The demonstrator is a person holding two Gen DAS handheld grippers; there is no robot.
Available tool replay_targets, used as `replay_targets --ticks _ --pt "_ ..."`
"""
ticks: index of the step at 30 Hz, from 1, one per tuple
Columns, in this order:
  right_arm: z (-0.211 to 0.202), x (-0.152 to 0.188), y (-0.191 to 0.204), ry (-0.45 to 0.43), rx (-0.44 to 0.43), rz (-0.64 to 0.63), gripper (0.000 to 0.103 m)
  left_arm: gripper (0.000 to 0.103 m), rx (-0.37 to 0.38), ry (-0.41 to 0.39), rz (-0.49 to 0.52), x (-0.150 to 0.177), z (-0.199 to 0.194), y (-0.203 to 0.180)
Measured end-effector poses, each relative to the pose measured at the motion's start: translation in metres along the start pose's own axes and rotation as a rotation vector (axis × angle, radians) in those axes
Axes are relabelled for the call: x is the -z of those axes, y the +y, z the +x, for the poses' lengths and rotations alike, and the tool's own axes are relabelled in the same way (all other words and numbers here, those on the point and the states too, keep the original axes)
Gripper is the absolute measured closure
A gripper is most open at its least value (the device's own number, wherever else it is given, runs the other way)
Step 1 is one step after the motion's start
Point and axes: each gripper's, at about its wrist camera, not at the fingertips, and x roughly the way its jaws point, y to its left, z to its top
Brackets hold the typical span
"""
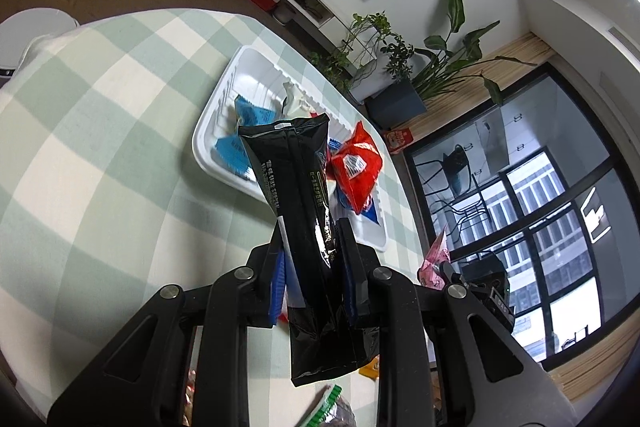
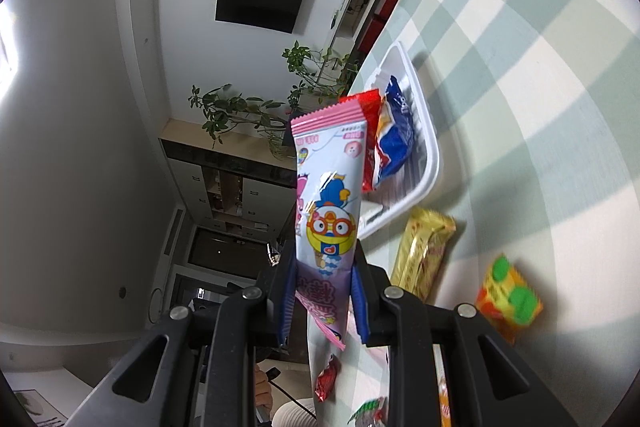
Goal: Organize snacks
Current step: 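Carry the black packet and pink Pororo bar over the white tray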
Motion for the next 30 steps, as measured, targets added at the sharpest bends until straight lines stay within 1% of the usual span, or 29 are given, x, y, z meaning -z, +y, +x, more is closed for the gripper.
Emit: replay_targets --ticks 7,18,30 --pt "0.011 -0.017 0.007 0.009 0.018 -0.028 0.077 0.082 -0.016 0.000 0.015 -0.019 0.008 -0.002" --pt "0.035 -0.044 0.012 0.031 0.047 -0.058 0.076 0.082 -0.048 0.014 0.069 -0.066 0.031 -0.008" --pt "0.051 -0.065 0.012 0.043 0.087 -0.084 0.076 0.082 -0.129 0.061 0.136 -0.105 0.072 -0.011"
